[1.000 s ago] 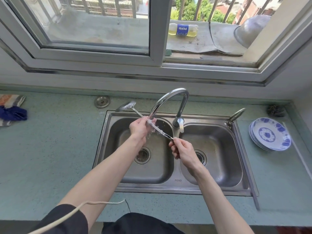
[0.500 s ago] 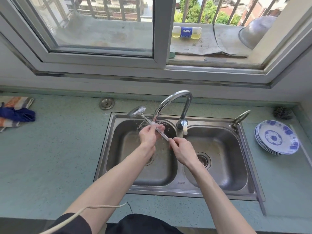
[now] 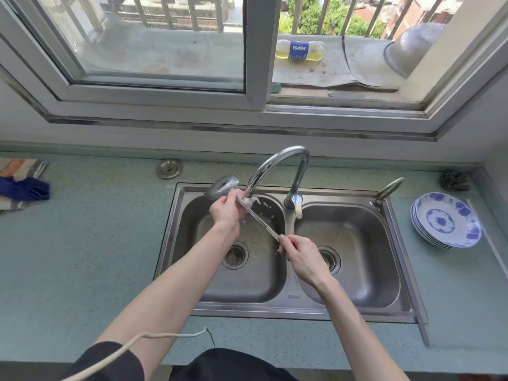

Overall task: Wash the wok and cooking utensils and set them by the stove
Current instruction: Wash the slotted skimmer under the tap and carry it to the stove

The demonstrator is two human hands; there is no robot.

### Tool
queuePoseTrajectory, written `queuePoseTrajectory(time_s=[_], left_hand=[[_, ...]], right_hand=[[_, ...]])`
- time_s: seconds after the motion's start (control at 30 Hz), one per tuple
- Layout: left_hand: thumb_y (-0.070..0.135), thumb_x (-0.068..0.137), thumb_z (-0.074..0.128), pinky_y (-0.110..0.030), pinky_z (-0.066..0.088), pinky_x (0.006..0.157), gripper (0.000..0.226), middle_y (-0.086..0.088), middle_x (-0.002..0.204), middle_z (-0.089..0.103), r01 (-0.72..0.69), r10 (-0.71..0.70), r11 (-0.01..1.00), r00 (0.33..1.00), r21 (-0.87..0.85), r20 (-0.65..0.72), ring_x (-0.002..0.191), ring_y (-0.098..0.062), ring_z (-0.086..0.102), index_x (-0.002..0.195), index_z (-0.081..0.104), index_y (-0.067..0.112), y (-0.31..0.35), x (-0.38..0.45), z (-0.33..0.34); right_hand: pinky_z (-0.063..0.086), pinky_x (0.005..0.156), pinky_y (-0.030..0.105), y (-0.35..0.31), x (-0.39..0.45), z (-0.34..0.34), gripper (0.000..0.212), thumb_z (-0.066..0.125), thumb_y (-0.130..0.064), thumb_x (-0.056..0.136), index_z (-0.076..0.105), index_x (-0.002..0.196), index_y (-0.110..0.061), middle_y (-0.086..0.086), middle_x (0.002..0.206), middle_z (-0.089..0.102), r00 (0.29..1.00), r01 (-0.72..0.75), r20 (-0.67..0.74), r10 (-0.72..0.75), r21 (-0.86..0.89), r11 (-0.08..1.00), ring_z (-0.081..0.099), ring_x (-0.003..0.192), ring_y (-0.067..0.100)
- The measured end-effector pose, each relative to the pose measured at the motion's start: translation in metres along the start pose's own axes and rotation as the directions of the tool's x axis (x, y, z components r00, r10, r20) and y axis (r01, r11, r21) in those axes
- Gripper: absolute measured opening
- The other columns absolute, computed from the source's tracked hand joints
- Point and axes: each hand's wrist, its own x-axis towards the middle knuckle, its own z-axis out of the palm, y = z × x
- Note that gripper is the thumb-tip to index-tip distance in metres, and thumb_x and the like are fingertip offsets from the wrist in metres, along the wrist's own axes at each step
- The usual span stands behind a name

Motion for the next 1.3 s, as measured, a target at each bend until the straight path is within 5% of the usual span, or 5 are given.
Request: queuePoseTrajectory(time_s=[0.2, 0.6, 1.07, 1.2, 1.3], left_hand=[[0.002, 0.099, 0.061, -0.034, 0.063, 0.074, 0.014, -0.022, 0.098, 0.072, 0.041, -0.041, 0.998, 0.999, -0.053, 0.009, 0.078, -0.026, 0.075, 0.105, 0.064, -0.01, -0.006, -0.005, 0.004], [0.005, 0.098, 0.062, -0.033, 0.062, 0.076, 0.018, -0.021, 0.099, 0.076, 0.115, -0.124, 0.992, 0.974, 0.059, 0.192, 0.092, -0.031, 0.076, 0.109, 0.062, -0.009, -0.04, -0.039, 0.004], [0.005, 0.1, 0.06, -0.041, 0.061, 0.088, 0.015, -0.023, 0.098, 0.075, 0.045, -0.045, 0.999, 0.999, -0.018, 0.026, 0.086, -0.035, 0.073, 0.091, 0.069, -0.001, 0.002, 0.002, -0.005], [-0.004, 0.098, 0.057, -0.039, 0.064, 0.07, 0.012, -0.024, 0.087, 0.072, 0.039, -0.037, 0.999, 0.998, -0.035, 0.047, 0.066, -0.027, 0.072, 0.088, 0.063, -0.003, -0.003, -0.005, -0.007], [-0.006, 0.094, 0.061, -0.041, 0.061, 0.086, 0.005, -0.022, 0.091, 0.073, 0.038, -0.038, 0.999, 0.997, -0.002, 0.074, 0.074, -0.025, 0.072, 0.092, 0.066, -0.006, -0.011, -0.011, -0.004]], right_hand=[[0.041, 0.063, 0.033, -0.005, 0.007, 0.004, 0.047, 0.05, -0.045, 0.103, 0.064, 0.07, -0.016, -0.005, 0.06, 0.056, 1.0, -0.021, -0.002, 0.021, 0.039, 0.999, 0.049, 0.058, 0.012], [0.042, 0.066, 0.033, -0.022, 0.022, 0.016, 0.043, 0.05, -0.04, 0.105, 0.068, 0.074, -0.016, -0.005, 0.063, 0.062, 0.999, -0.04, -0.017, 0.043, 0.123, 0.992, 0.053, 0.062, 0.013], [0.038, 0.061, 0.035, -0.004, -0.006, 0.004, 0.039, 0.049, -0.046, 0.1, 0.068, 0.074, -0.024, -0.005, 0.058, 0.05, 0.998, -0.061, 0.033, 0.057, 0.157, 0.986, 0.045, 0.056, 0.015], [0.04, 0.062, 0.035, -0.002, -0.006, 0.002, 0.04, 0.05, -0.043, 0.101, 0.07, 0.075, -0.021, -0.007, 0.058, 0.053, 0.997, -0.069, 0.027, 0.066, 0.144, 0.987, 0.047, 0.055, 0.013], [0.041, 0.063, 0.035, -0.005, -0.003, 0.005, 0.04, 0.05, -0.043, 0.101, 0.07, 0.074, -0.022, -0.006, 0.06, 0.055, 0.997, -0.074, 0.008, 0.074, 0.14, 0.987, 0.049, 0.059, 0.014]])
